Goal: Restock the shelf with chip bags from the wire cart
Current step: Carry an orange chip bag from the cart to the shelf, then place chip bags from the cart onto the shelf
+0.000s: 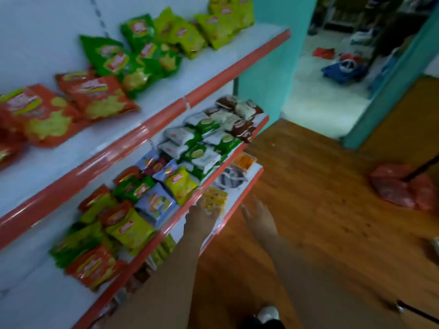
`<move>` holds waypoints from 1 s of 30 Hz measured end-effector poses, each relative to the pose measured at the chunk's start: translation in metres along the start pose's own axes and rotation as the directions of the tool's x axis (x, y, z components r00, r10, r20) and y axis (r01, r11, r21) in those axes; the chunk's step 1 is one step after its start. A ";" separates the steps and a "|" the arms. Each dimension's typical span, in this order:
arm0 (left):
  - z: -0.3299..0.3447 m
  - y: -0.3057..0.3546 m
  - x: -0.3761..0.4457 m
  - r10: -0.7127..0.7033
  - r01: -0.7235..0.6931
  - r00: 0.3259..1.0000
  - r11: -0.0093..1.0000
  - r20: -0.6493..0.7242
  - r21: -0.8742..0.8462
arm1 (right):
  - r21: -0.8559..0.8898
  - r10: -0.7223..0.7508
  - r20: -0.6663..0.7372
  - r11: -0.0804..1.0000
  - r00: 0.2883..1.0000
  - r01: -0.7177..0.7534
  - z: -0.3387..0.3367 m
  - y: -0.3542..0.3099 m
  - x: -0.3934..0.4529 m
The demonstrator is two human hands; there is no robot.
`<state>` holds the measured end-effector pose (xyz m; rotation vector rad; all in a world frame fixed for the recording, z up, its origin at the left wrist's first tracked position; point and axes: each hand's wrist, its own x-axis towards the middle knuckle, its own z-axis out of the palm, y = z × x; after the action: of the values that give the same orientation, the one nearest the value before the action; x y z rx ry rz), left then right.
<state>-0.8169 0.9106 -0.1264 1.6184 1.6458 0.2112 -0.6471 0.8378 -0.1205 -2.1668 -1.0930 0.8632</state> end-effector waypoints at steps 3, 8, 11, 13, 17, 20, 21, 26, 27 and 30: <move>0.071 0.111 0.006 0.218 -0.228 0.964 0.972 0.151 0.056 | 0.113 0.108 -0.163 0.989 0.981 -0.090 -0.096 0.062 0.020; 0.206 0.269 -0.024 0.412 -0.482 0.820 0.872 0.397 0.090 | 0.314 0.349 -0.354 0.918 0.868 -0.241 -0.244 0.175 0.009; 0.300 0.346 -0.062 0.438 -0.604 0.691 0.787 0.576 0.127 | 0.410 0.502 -0.436 0.850 0.747 -0.332 -0.316 0.266 -0.023; 0.335 0.372 -0.075 0.447 -0.651 0.639 0.748 0.626 0.131 | 0.475 0.578 -0.430 0.798 0.693 -0.371 -0.337 0.302 -0.039; 0.450 0.431 -0.116 0.429 -0.794 0.442 0.595 0.788 0.122 | 0.634 0.764 -0.450 0.638 0.462 -0.436 -0.375 0.394 -0.085; 0.531 0.463 -0.147 0.376 -0.866 0.298 0.493 0.877 0.082 | 0.727 0.858 -0.388 0.509 0.337 -0.461 -0.392 0.456 -0.110; 0.559 0.472 -0.155 0.337 -0.884 0.259 0.461 0.905 0.082 | 0.761 0.888 -0.356 0.456 0.290 -0.462 -0.396 0.476 -0.116; 0.714 0.522 -0.188 0.187 -0.954 0.102 0.296 0.977 0.043 | 0.887 0.980 -0.187 0.197 0.064 -0.418 -0.431 0.581 -0.122; 0.743 0.528 -0.194 0.152 -0.957 0.088 0.286 0.984 0.041 | 0.904 0.986 -0.161 0.161 0.032 -0.397 -0.439 0.600 -0.120; 0.812 0.540 -0.210 -0.012 -0.974 0.069 0.217 0.998 0.070 | 0.943 0.998 -0.028 0.008 -0.057 -0.333 -0.461 0.640 -0.115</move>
<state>0.0766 0.4841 -0.2444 2.3685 -0.2107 -1.1600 -0.0489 0.3271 -0.2492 -1.7895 1.2037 0.3910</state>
